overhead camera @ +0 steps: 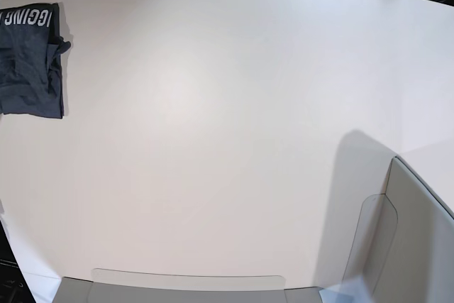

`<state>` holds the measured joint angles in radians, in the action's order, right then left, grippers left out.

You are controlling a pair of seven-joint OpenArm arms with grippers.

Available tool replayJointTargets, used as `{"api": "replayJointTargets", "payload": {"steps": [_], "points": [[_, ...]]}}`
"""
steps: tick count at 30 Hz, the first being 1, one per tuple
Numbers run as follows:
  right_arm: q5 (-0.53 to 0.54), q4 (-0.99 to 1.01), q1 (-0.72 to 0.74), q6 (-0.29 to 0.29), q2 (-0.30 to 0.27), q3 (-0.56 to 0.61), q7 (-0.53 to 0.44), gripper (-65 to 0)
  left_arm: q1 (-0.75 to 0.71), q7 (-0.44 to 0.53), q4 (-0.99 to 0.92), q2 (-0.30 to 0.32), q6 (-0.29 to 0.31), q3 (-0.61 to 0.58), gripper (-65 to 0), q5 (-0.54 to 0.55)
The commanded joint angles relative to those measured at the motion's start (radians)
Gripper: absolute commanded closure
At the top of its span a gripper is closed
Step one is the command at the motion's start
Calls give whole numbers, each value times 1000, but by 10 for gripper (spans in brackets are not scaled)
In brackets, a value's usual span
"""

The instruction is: Layout the t-shirt on the table in an organized manner, then fold the t-shirt properly

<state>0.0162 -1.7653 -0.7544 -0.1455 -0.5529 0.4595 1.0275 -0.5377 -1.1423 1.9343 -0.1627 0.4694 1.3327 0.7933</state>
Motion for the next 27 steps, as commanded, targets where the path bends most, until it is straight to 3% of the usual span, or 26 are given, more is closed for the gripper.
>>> {"api": "replayJointTargets", "payload": {"steps": [1,6,10,16,21,27], "points": [[-23,32,14,7,-8,8,1,0,-12,9,-29,6,1,6,0,7],[-112,275,112,7,50,97,-95,0,-9,15,-260,6,-1,3,0,4],[-120,470,232,7,77,192,-137,0,21,21,-404,6,-2,-20,0,2],[-120,779,375,7,127,293,-281,0,63,91,-643,58,-4,-131,0,-128],[-120,1114,474,7,202,298,-487,0,83,201,-850,107,-4,-319,0,-228],[-120,1379,553,7,288,296,-770,0,81,407,-998,128,-4,-635,0,-236]]}}
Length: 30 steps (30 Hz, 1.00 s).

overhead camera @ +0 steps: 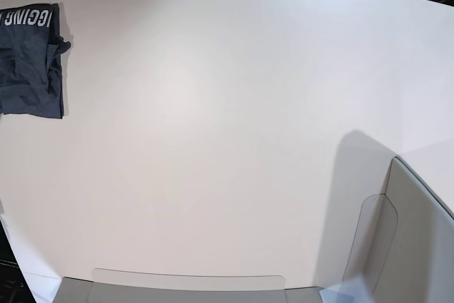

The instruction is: Layout the t-shirt on the table in an organized manner, then fold the t-shirt properly

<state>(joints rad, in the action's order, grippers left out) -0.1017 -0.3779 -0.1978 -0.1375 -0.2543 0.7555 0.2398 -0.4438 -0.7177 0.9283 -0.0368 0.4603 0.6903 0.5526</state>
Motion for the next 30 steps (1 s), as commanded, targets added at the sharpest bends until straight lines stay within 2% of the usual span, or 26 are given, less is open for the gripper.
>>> {"api": "replayJointTargets", "payload": {"steps": [1,5,9,14,18,19,23,24,27,30], "points": [[-2,27,7,-1,5,0,-27,0,-13,33,-16,4,5,-56,0,5],[1,107,41,0,52,-3,-141,0,-11,223,-139,61,5,-330,0,4],[7,118,51,6,82,-20,-159,0,43,393,-300,120,5,-554,0,4],[159,115,45,3,103,-155,-161,0,130,571,-507,159,4,-728,0,4],[250,113,51,3,137,-213,-162,0,196,619,-593,183,-13,-802,0,4],[268,113,53,3,138,-224,-162,0,210,622,-604,185,-50,-811,0,4],[374,115,73,3,158,-267,-162,0,242,639,-608,188,-289,-883,0,4],[400,115,74,3,161,-276,-162,0,247,656,-608,188,-331,-915,0,4],[472,118,93,3,166,-299,-161,0,251,719,-611,188,-433,-1067,0,4],[535,118,108,5,189,-305,-161,0,251,777,-613,199,-487,-1207,0,4]]}}
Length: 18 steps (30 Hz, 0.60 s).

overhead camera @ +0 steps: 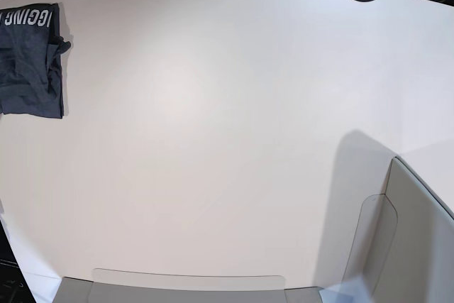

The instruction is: Layout the t-shirt on the table in an organized manner, then fold the t-shirt properly

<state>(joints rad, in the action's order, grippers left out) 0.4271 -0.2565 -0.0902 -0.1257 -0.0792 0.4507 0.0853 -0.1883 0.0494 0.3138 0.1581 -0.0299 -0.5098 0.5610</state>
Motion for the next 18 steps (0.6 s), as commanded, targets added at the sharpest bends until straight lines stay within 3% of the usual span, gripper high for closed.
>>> {"api": "replayJointTargets", "payload": {"steps": [1,7,18], "points": [[25,-4,5,-7,17,0,-8,0,-4,19,2,7,-3,-36,0,-5],[129,-7,23,-5,26,0,-8,0,-4,27,2,2,-5,-69,0,-5],[137,-8,30,-5,37,1,-8,0,-4,20,2,4,-5,-69,0,-5]]}}
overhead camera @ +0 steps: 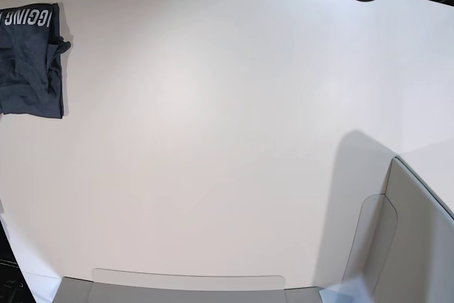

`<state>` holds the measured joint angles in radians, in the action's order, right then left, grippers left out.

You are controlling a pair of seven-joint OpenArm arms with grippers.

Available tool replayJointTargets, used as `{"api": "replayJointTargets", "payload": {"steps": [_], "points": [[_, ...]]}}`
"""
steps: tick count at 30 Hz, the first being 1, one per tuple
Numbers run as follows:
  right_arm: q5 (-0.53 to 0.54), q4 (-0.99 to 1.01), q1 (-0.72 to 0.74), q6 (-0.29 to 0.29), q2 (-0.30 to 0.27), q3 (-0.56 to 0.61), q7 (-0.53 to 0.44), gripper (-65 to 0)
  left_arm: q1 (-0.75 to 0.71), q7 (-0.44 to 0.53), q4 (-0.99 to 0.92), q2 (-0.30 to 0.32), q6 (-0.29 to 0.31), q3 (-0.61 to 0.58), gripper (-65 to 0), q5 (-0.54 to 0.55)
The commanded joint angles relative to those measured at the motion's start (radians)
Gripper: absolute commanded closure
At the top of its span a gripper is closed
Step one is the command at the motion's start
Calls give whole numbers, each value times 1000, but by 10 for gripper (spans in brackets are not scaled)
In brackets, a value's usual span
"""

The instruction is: Layout the t-shirt on the table in an organized manner, then fold the t-shirt properly

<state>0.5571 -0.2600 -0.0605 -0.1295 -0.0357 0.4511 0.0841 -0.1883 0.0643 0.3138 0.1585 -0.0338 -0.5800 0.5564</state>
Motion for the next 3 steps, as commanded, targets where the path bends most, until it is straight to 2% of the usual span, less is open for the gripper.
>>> {"api": "replayJointTargets", "payload": {"steps": [1,3], "points": [[7,-5,0,-2,-7,1,-7,0,-4,6,2,3,-1,1,0,0],[7,-5,0,-2,-7,1,-7,0,-4,4,2,2,-1,1,0,0]]}}
